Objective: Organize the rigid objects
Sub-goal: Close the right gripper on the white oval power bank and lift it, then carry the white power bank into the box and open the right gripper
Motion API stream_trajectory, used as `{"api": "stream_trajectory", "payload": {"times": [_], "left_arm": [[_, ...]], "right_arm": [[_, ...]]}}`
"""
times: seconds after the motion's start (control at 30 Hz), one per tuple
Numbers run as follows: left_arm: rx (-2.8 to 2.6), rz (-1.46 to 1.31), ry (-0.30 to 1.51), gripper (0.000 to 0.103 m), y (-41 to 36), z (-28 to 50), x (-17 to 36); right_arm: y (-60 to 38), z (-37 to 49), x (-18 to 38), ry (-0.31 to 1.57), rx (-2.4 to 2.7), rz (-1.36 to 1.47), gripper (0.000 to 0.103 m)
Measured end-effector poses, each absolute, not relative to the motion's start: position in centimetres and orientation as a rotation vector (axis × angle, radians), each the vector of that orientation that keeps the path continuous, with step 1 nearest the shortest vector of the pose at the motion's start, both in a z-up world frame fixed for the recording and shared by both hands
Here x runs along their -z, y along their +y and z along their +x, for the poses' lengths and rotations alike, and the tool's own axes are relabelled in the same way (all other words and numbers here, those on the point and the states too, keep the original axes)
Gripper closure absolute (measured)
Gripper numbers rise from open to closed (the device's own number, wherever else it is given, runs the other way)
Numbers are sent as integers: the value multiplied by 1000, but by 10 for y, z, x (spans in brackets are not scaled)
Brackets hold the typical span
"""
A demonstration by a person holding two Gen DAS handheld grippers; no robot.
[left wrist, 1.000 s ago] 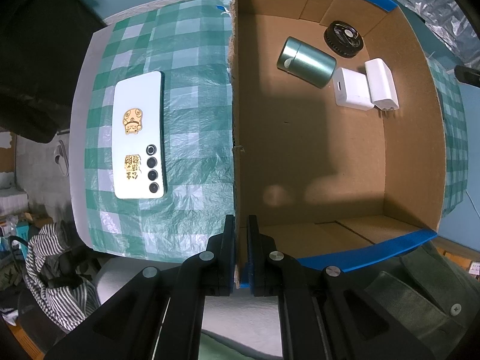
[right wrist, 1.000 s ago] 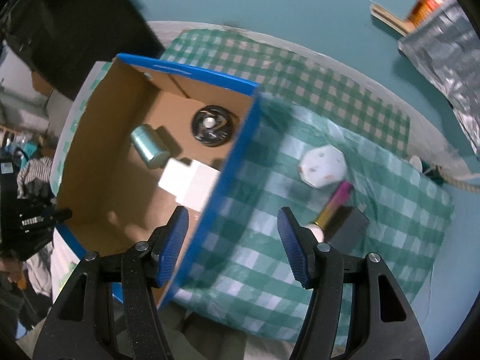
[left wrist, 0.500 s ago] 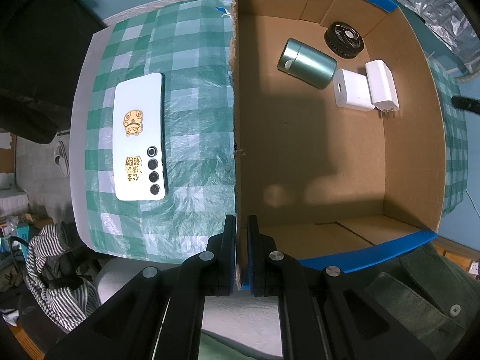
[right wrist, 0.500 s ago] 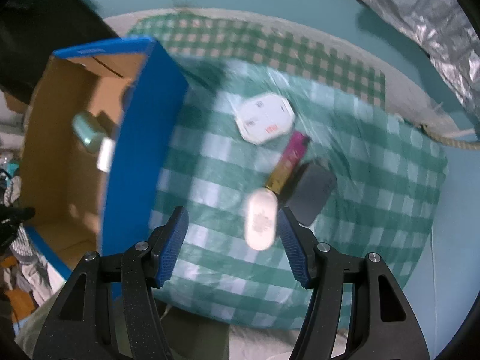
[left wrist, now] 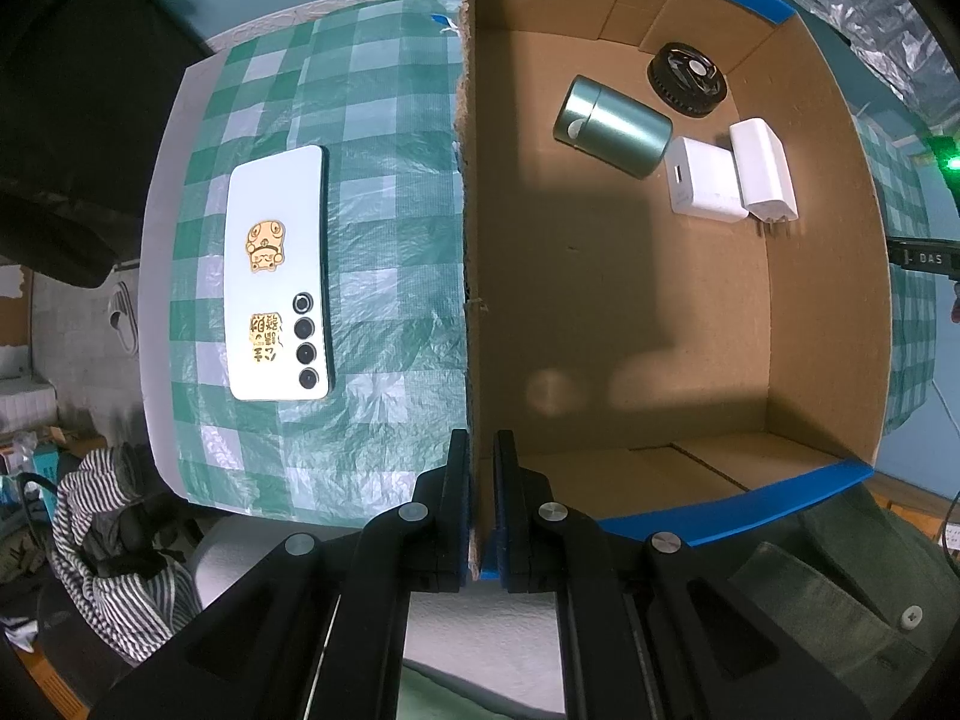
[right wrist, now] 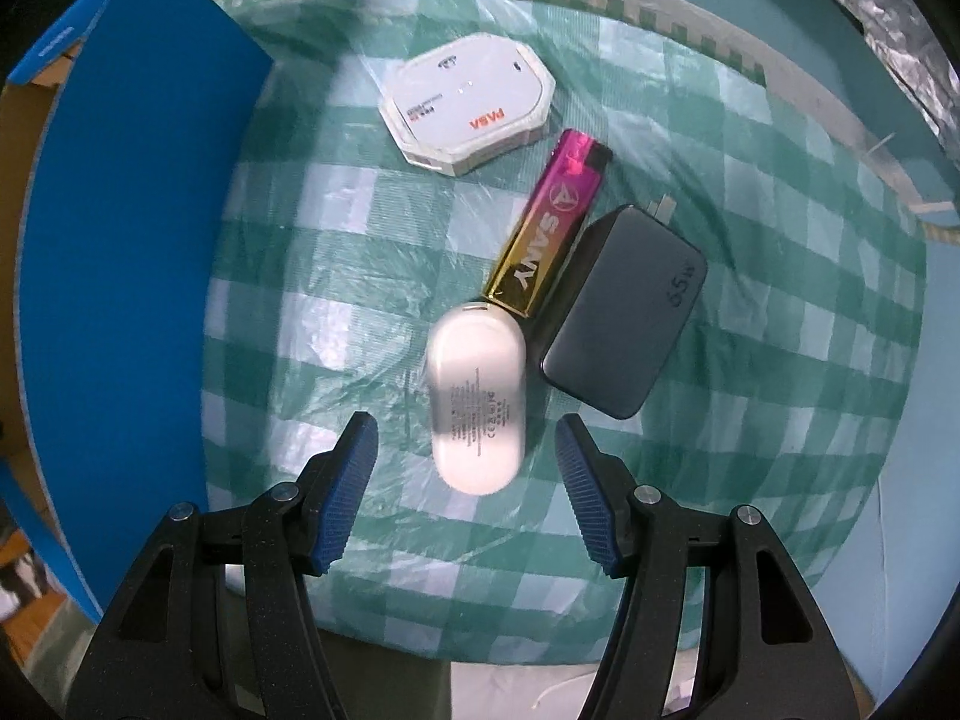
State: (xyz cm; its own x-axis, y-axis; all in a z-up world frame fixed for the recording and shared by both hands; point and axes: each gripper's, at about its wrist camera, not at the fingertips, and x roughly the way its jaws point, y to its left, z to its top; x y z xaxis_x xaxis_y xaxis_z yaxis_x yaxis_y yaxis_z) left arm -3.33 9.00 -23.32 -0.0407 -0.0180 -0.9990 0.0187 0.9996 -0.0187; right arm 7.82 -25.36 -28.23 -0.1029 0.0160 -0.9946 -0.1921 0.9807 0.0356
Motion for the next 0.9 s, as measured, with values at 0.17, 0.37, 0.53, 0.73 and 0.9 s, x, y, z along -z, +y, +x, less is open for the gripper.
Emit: {"api": "stream_trajectory", "payload": {"times": [0.17, 0.37, 0.53, 0.73, 0.9], "left_arm": [[26, -3, 1614, 96, 90, -32, 233], [25, -6, 1616, 96, 90, -32, 234], [25, -10, 1615, 96, 91, -33, 233], [27, -10, 1615, 96, 91, -33, 233], [27, -10, 1615, 96, 91, -34, 233]], "right_arm": [[-255, 82, 292, 1671, -173, -124, 41], [-255, 88, 302, 1677, -164, -124, 44], [-252, 92, 311, 1688, -164, -131, 55], [-251, 99, 318, 1687, -167, -136, 66], [-244, 93, 320, 1687, -182, -143, 66]]}}
